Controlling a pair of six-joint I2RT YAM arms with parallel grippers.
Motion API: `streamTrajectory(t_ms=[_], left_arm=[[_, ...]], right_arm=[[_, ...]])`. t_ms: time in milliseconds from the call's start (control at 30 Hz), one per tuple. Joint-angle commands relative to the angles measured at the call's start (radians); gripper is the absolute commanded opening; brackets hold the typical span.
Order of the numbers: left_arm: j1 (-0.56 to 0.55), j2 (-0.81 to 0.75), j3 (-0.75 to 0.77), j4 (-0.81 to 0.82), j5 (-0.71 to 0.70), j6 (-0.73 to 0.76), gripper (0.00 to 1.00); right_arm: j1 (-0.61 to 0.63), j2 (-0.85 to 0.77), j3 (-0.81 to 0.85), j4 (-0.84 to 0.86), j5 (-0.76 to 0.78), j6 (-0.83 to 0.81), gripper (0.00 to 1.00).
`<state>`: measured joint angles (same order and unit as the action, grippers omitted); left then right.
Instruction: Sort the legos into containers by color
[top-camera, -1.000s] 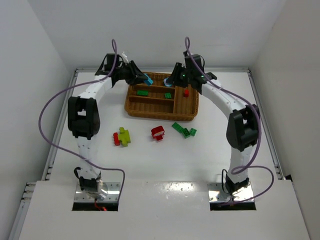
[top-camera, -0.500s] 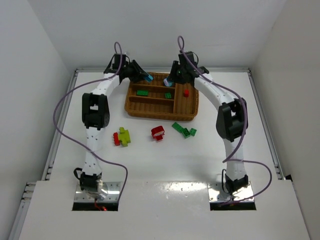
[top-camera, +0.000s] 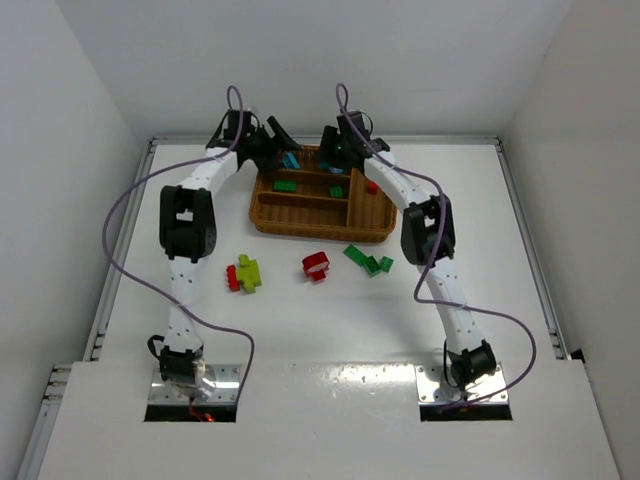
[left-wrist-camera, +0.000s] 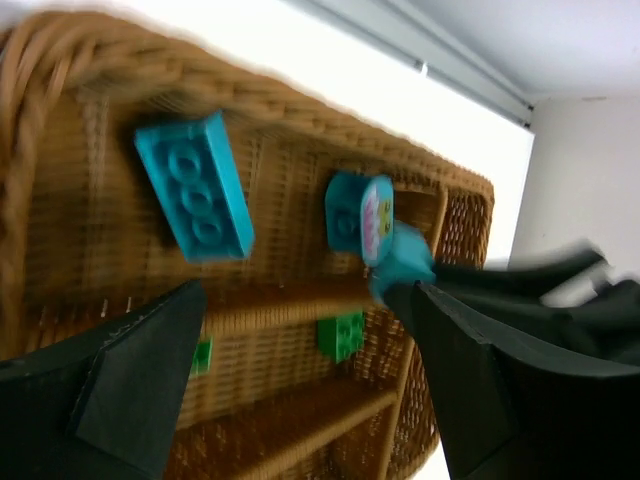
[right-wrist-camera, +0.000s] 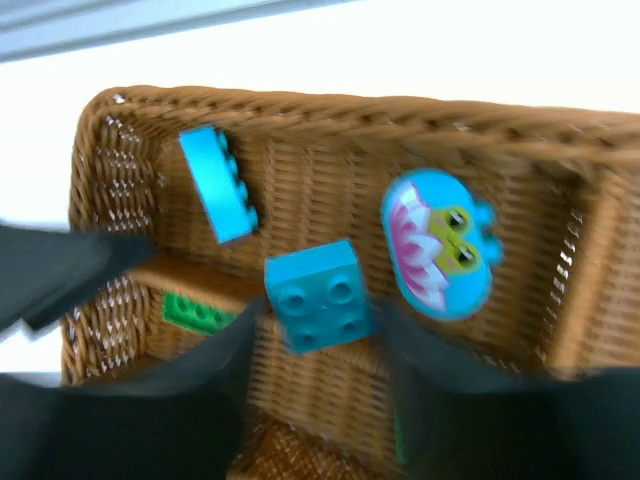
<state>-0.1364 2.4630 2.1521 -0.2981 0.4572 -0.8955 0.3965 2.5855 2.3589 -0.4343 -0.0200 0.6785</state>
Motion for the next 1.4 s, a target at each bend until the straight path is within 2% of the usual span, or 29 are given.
streamTrajectory(t_ms=[0,33,100,267,400,500,533,600,633,733,800,833,933,1033,1200,1367], left_arm=[[-0.006,-0.194,-0.102,0.01,-0.03,0.015,0.9],[-0.006,-0.258,-0.132,0.01,-0.047,0.029,0.9],[-0.006,-0.312,-0.176,-0.002,-0.08,0.068,0.9],[0.012,-0.384,-0.218,-0.03,-0.109,0.101,0.9],[0.003,-0.447,-0.242,-0.053,-0.144,0.128,0.92],[-0.023,-0.492,-0.255,-0.101,-0.193,0.168,0.93],[-0.023,-0.504,-0.279,-0.11,-0.207,0.188,0.93],[-0.038,-0.544,-0.311,-0.121,-0.226,0.197,0.93],[-0.052,-0.555,-0.327,-0.121,-0.236,0.198,0.93],[-0.087,-0.601,-0.391,-0.121,-0.268,0.211,0.93],[-0.106,-0.624,-0.443,-0.13,-0.295,0.222,0.93],[-0.121,-0.647,-0.46,-0.13,-0.295,0.222,0.93],[-0.147,-0.685,-0.52,-0.13,-0.316,0.222,0.92],[-0.16,-0.706,-0.554,-0.13,-0.328,0.231,0.92],[-0.18,-0.716,-0.574,-0.13,-0.319,0.241,0.92],[-0.18,-0.716,-0.584,-0.13,-0.319,0.25,0.9]], right_arm=[[0.008,0.038,0.13,0.068,-0.011,0.027,0.61],[0.008,0.024,0.131,0.081,-0.011,0.036,0.68],[0.018,-0.02,0.073,0.106,0.029,0.024,0.78],[0.009,-0.158,0.008,0.063,0.084,0.004,0.76],[0.008,-0.394,-0.153,-0.021,0.169,-0.031,0.7],[0.008,-0.549,-0.389,-0.058,0.222,-0.054,0.69],[0.008,-0.674,-0.553,-0.058,0.236,-0.054,0.69],[0.008,-0.81,-0.73,-0.034,0.267,-0.028,0.69],[0.008,-0.874,-0.889,-0.023,0.276,-0.016,0.69],[0.008,-1.103,-1.14,-0.043,0.317,0.024,0.68],[0.008,-1.233,-1.246,-0.066,0.33,0.049,0.67],[0.008,-1.27,-1.342,-0.075,0.33,0.076,0.67],[-0.001,-1.358,-1.487,-0.066,0.296,0.11,0.67],[0.008,-1.349,-1.515,-0.038,0.266,0.098,0.67],[0.008,-1.145,-1.429,-0.059,0.216,0.032,0.69],[0.008,-1.035,-1.409,-0.047,0.216,0.013,0.69]])
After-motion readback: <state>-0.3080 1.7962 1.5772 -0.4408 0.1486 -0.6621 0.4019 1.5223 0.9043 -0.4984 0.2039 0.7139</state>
